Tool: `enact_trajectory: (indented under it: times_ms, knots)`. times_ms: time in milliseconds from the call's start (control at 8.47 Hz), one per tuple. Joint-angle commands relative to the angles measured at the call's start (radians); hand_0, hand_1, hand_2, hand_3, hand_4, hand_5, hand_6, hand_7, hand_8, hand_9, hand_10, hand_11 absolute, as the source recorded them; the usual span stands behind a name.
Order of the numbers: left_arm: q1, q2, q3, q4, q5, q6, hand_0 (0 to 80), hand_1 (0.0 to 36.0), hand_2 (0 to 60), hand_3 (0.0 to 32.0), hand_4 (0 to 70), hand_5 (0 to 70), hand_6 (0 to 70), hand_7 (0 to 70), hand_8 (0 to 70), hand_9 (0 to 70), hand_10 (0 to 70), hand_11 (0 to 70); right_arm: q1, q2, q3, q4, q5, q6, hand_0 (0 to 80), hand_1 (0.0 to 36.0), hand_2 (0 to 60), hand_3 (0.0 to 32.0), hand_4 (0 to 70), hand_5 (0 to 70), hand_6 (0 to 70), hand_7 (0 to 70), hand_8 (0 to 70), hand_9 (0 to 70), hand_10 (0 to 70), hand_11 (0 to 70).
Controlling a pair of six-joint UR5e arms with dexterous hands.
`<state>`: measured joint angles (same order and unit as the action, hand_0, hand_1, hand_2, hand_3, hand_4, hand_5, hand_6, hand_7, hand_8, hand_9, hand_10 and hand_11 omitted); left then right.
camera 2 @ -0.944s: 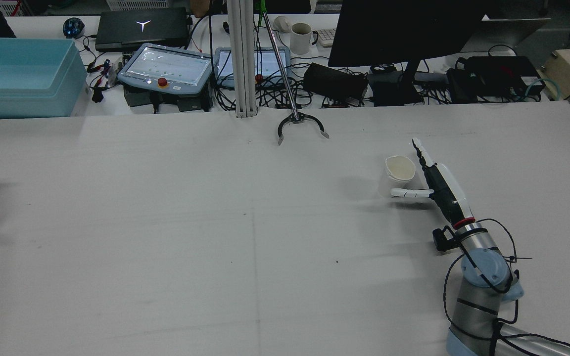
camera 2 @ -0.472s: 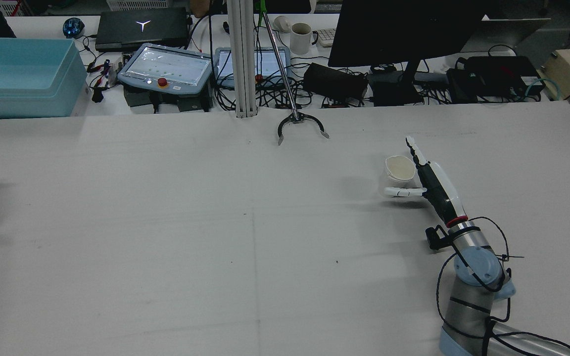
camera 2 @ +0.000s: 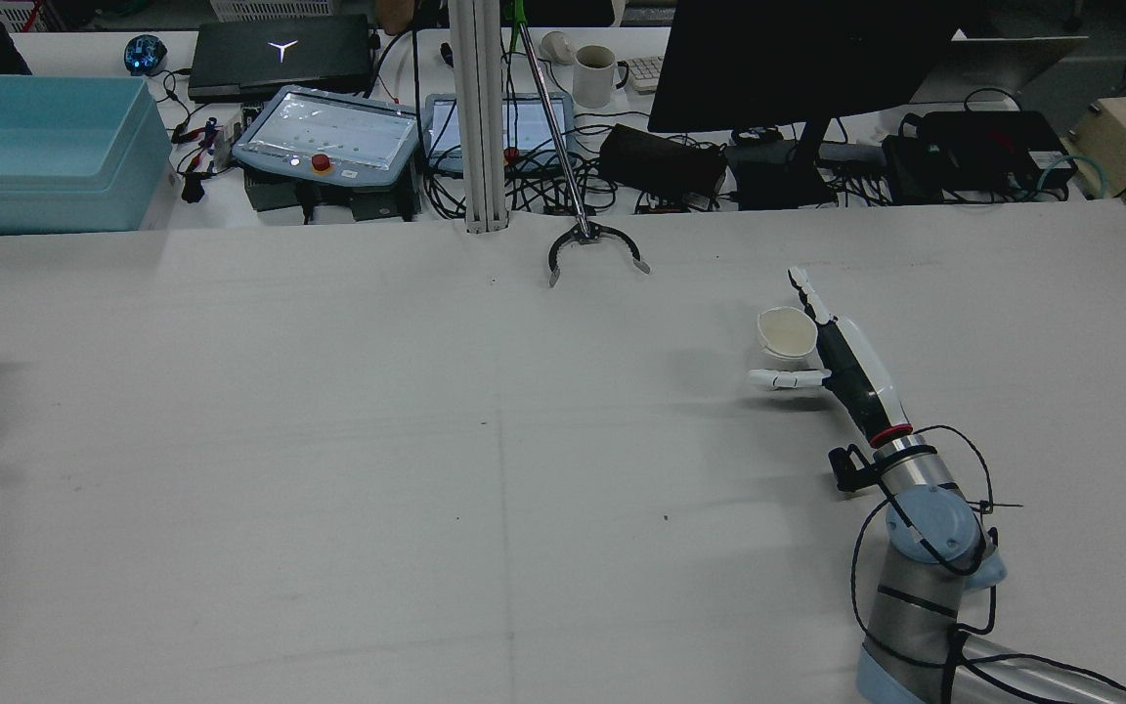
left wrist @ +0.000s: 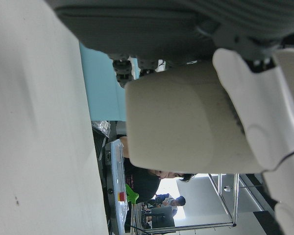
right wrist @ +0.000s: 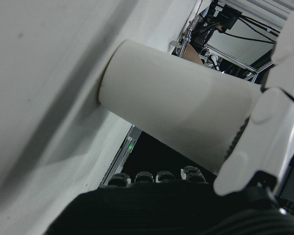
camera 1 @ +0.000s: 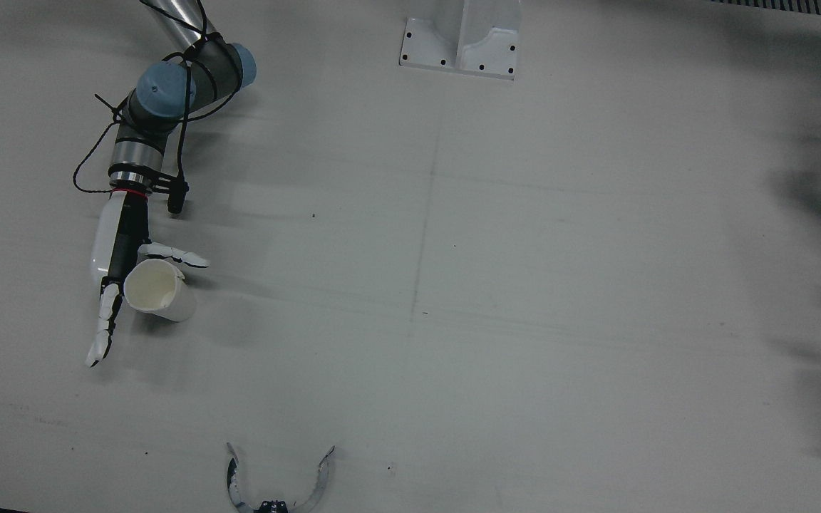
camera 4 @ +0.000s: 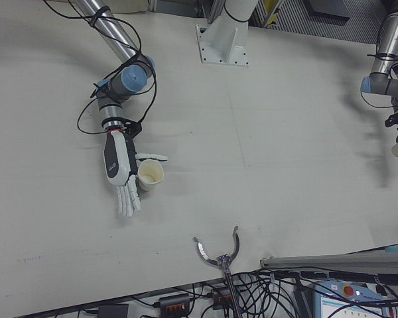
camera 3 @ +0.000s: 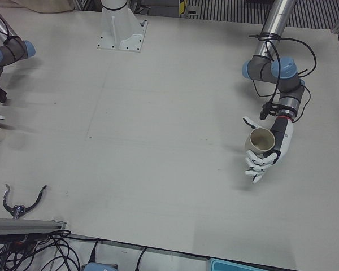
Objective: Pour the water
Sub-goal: 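Close the right hand around the white paper cup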
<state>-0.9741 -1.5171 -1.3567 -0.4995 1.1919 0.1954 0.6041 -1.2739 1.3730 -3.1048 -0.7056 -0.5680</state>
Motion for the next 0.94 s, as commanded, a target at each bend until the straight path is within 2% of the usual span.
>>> enact_trajectory:
  times_ms: [0,118,236,354,472,590,826]
  knots:
    - [0.0,0.0,-0.001,-0.001,0.0,-0.001,50.8,5.6,0.0,0.0,46.4,70.0,33.4,50.6,18.8,29.3,8.2,12.2,-0.004,0.001,0.0,0.0,0.0,-0.003,45.7,12.1,11.2,0.0,7.0,15.7,1.0,0.0,0.0,0.0,2.1,4.2]
    - [-0.002,0.0,0.001,-0.001,0.0,-0.001,50.7,5.7,0.0,0.0,46.4,70.0,33.3,50.5,18.7,29.3,8.1,12.1,-0.006,0.001,0.001,0.0,-0.002,-0.003,45.7,11.9,13.0,0.0,15.7,25.6,1.0,0.0,0.0,0.0,2.5,4.5]
    - [-0.002,0.0,0.001,0.001,0.0,-0.001,50.7,5.7,0.0,0.0,46.4,70.0,33.3,50.4,18.6,29.1,8.1,12.1,-0.007,0.001,0.001,0.0,-0.002,-0.003,45.8,11.6,15.0,0.0,27.6,33.2,0.9,0.0,0.0,0.0,3.4,5.5]
    - [-0.002,0.0,0.001,0.001,0.0,0.001,50.7,5.9,0.0,0.0,45.9,70.0,33.2,50.3,18.6,29.0,8.1,12.0,-0.009,0.001,0.005,0.0,-0.003,-0.003,47.0,12.8,20.5,0.0,52.8,37.1,1.3,0.0,0.0,0.0,4.3,6.4]
    - [0.0,0.0,-0.001,0.002,0.0,0.001,50.8,5.9,0.0,0.0,45.8,70.0,33.3,50.3,18.6,29.0,8.1,12.0,-0.009,0.001,0.005,0.0,-0.005,-0.003,49.5,15.9,24.1,0.0,70.0,31.5,1.3,0.0,0.0,0.0,4.7,7.0]
    - [0.0,0.0,-0.001,0.002,0.0,0.001,50.7,6.1,0.0,0.0,45.6,70.0,33.4,50.4,18.6,29.0,8.1,12.1,-0.01,-0.001,0.005,0.0,-0.005,-0.001,50.7,17.8,28.2,0.0,70.0,26.3,1.3,0.0,0.0,0.0,5.2,7.8]
    - [-0.002,0.0,-0.011,0.007,0.002,0.001,50.8,6.2,0.0,0.0,45.6,70.0,33.4,50.2,18.6,29.0,8.1,12.1,-0.01,-0.004,0.024,0.0,-0.006,0.016,50.9,19.0,31.3,0.0,70.0,26.2,1.4,0.0,0.0,0.0,5.4,8.2]
